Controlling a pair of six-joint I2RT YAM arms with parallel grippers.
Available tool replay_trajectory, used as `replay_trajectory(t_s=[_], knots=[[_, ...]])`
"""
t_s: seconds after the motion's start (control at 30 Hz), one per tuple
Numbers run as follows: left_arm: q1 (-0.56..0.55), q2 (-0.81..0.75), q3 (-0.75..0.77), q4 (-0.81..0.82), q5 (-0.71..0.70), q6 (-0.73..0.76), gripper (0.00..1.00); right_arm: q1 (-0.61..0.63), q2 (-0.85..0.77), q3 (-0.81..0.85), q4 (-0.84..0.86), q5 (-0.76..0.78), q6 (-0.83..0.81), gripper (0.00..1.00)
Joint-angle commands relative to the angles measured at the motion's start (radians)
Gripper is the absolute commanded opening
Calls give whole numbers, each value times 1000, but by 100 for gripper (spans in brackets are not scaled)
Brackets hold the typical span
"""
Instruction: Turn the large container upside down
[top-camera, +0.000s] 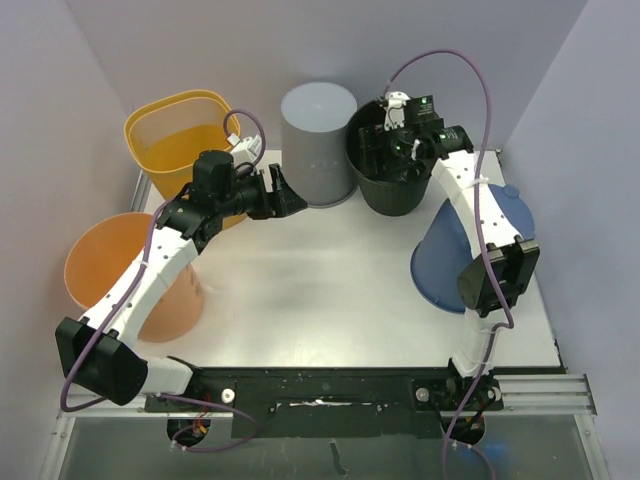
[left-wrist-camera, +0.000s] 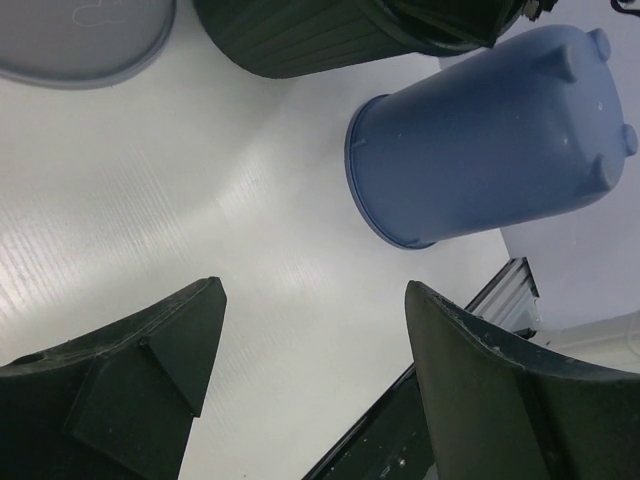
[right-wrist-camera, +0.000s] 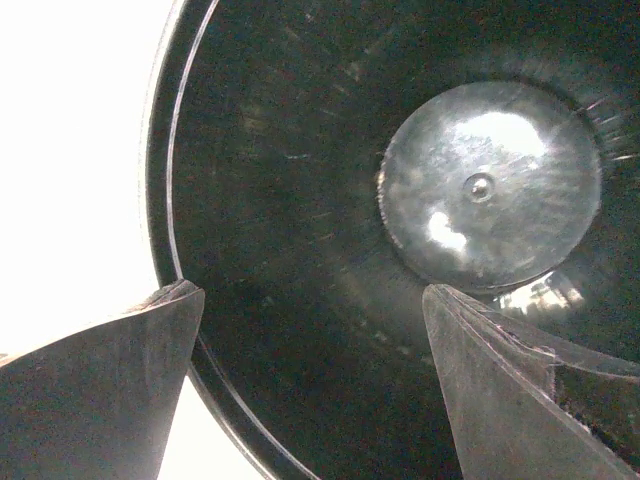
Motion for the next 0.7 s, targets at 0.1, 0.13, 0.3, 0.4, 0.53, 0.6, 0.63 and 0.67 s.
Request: replay_trajectory(t_s=[0.1,0.13,0.3,0.4,0.53,0.6,0.63,0.67], knots=[[17,-15,20,38,0,28,73,121,-160,-171,35,-17,84,98],[20,-13,21,35,1,29,73,141,-171,-190,40,-7,98,98],[27,-14,29,32,6,36,73,233,-232,-168,28,54,133,98],[28,-14,33,34,13,37,73,260,-273,-92,13,47,136,98],[32,-9,28,43,20,35,73,247,-339,-116,58,46,124,99],[33,-4,22,54,27,30,73,215,-343,-162,74,50,125,99],[33,-2,20,58,30,28,73,197,-335,-181,74,41,134,99],[33,-1,19,60,33,26,73,182,-327,-201,77,29,136,99]])
